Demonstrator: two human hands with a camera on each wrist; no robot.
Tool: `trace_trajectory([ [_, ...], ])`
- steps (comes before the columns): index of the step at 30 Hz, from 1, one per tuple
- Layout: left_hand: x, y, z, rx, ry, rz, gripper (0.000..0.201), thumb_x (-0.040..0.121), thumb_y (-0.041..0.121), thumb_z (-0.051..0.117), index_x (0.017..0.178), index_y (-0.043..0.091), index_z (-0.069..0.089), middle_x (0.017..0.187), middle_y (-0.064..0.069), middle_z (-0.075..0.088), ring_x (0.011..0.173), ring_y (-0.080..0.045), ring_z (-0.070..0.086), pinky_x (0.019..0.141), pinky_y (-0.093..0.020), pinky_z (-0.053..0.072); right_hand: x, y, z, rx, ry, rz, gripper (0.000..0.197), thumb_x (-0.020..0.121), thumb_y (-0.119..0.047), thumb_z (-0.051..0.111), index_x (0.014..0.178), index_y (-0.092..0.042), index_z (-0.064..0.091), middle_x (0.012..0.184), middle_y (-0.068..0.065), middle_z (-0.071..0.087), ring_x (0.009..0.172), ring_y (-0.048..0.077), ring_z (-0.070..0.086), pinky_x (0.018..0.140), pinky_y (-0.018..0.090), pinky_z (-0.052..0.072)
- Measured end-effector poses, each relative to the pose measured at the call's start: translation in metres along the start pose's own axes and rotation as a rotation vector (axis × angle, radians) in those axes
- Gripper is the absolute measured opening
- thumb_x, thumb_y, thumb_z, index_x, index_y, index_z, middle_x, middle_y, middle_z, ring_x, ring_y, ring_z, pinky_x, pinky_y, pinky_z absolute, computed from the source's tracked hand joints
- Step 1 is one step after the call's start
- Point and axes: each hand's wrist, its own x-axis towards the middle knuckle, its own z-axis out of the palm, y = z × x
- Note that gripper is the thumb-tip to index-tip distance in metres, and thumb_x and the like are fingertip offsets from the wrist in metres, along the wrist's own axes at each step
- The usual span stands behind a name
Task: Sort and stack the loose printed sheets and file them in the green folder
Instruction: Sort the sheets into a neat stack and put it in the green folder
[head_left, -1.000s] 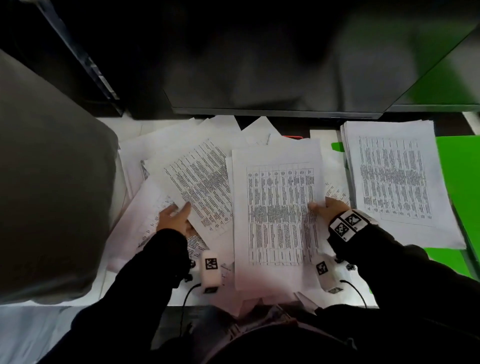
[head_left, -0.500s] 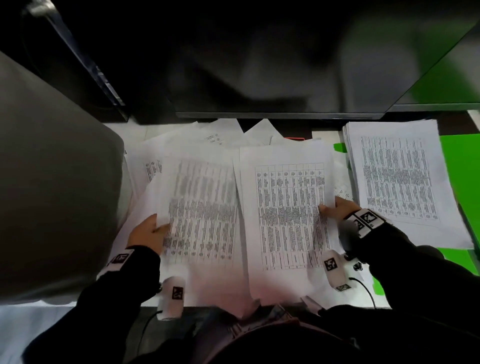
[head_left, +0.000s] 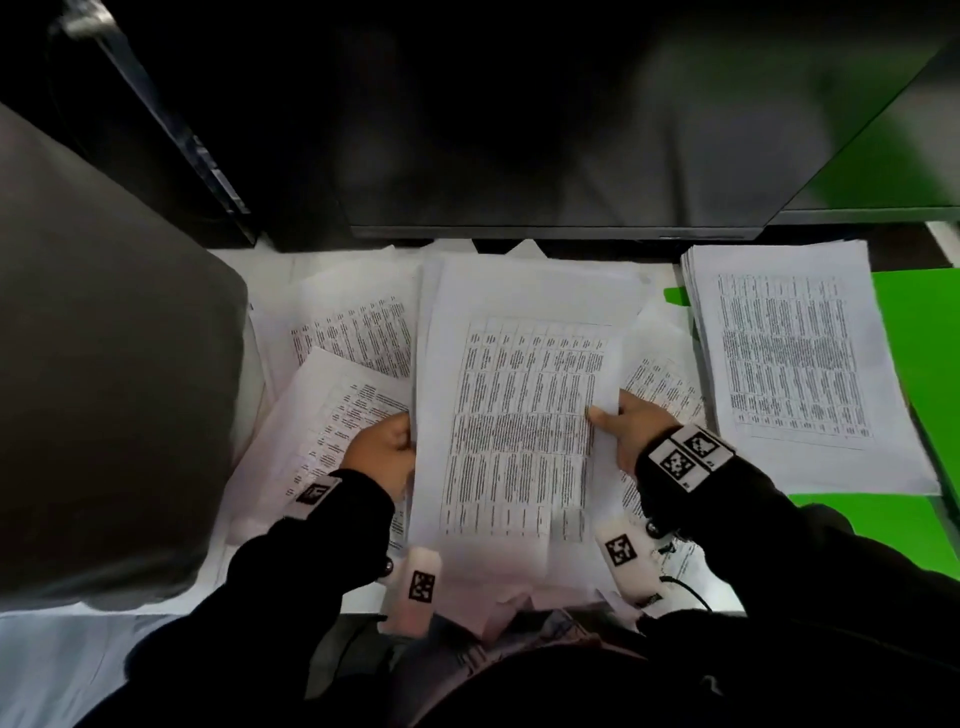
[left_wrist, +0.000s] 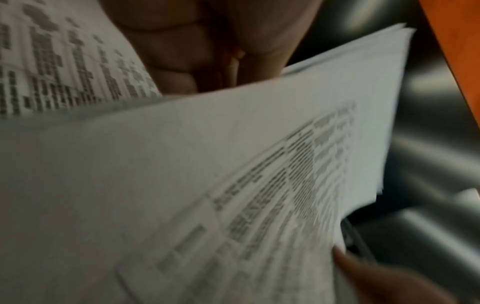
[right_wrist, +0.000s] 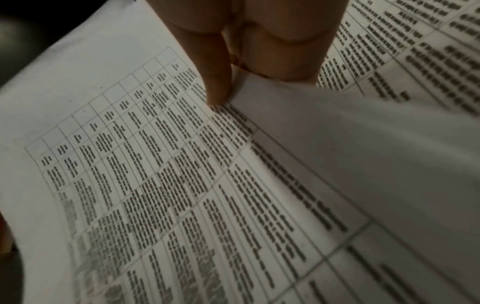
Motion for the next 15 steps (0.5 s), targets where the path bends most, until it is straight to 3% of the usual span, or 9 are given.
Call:
trace_trajectory([
  [3, 0.002, 0.001, 0.004, 0.161, -0.112, -0.014, 0.023, 0.083, 0.002, 0.063, 0.079, 0.024, 0.067, 0.071, 0.008, 0.071, 0.067, -0.013, 0.065, 0.068, -0.031, 0.055, -0.005, 0.003, -0.014, -0.123, 0.06, 0.024, 0.029, 0.091, -0.025, 0.055, 0.118, -0.014, 0.059, 0.11, -0.001, 0.061, 0.106, 0.019, 0.057, 0.088, 0.023, 0.038],
  [5, 0.011, 0.002, -0.001, 0.361, -0.115, 0.032, 0.007, 0.084, 0.019, 0.066, 0.09, 0.022, 0.067, 0.09, 0.003, 0.067, 0.079, -0.014, 0.064, 0.075, -0.028, 0.051, -0.008, 0.005, -0.029, -0.183, 0.197, 0.12, 0.036, 0.093, -0.023, 0.052, 0.124, -0.007, 0.054, 0.118, 0.008, 0.061, 0.11, 0.026, 0.057, 0.079, 0.02, 0.034],
  [7, 0.029, 0.0, -0.008, 0.588, -0.073, 0.122, 0.019, 0.08, 0.026, 0.07, 0.098, 0.022, 0.066, 0.103, 0.003, 0.056, 0.094, -0.014, 0.06, 0.086, -0.027, 0.046, -0.006, 0.013, -0.046, -0.241, 0.251, 0.208, 0.04, 0.095, -0.024, 0.048, 0.128, -0.002, 0.049, 0.128, 0.016, 0.056, 0.114, 0.03, 0.054, 0.081, 0.023, 0.035],
  [9, 0.045, 0.006, -0.013, 0.735, -0.028, 0.215, 0.027, 0.076, 0.027, 0.074, 0.099, 0.022, 0.062, 0.106, 0.003, 0.047, 0.108, -0.019, 0.052, 0.097, -0.034, 0.042, -0.008, 0.019, -0.053, -0.285, 0.205, 0.239, 0.04, 0.095, -0.028, 0.047, 0.127, -0.004, 0.049, 0.131, 0.019, 0.053, 0.108, 0.029, 0.053, 0.083, 0.026, 0.036],
  [12, 0.061, 0.019, -0.015, 0.982, -0.117, 0.259, 0.05, 0.069, 0.034, 0.078, 0.112, 0.025, 0.054, 0.121, 0.001, 0.046, 0.122, -0.022, 0.039, 0.102, -0.035, 0.035, -0.008, 0.036, -0.057, -0.122, 0.142, 0.238, 0.061, 0.07, -0.062, 0.065, 0.108, -0.014, 0.054, 0.105, 0.012, 0.062, 0.086, 0.021, 0.053, 0.073, 0.025, 0.039],
  [15, 0.072, 0.024, -0.012, 1.228, -0.243, 0.22, 0.078, 0.06, 0.046, 0.081, 0.126, 0.03, 0.043, 0.134, 0.003, 0.041, 0.126, -0.022, 0.035, 0.102, -0.037, 0.034, -0.01, 0.047, -0.06, -0.071, 0.094, 0.204, 0.066, 0.063, -0.049, 0.078, 0.112, -0.008, 0.06, 0.085, 0.002, 0.066, 0.072, 0.016, 0.063, 0.059, 0.021, 0.045],
])
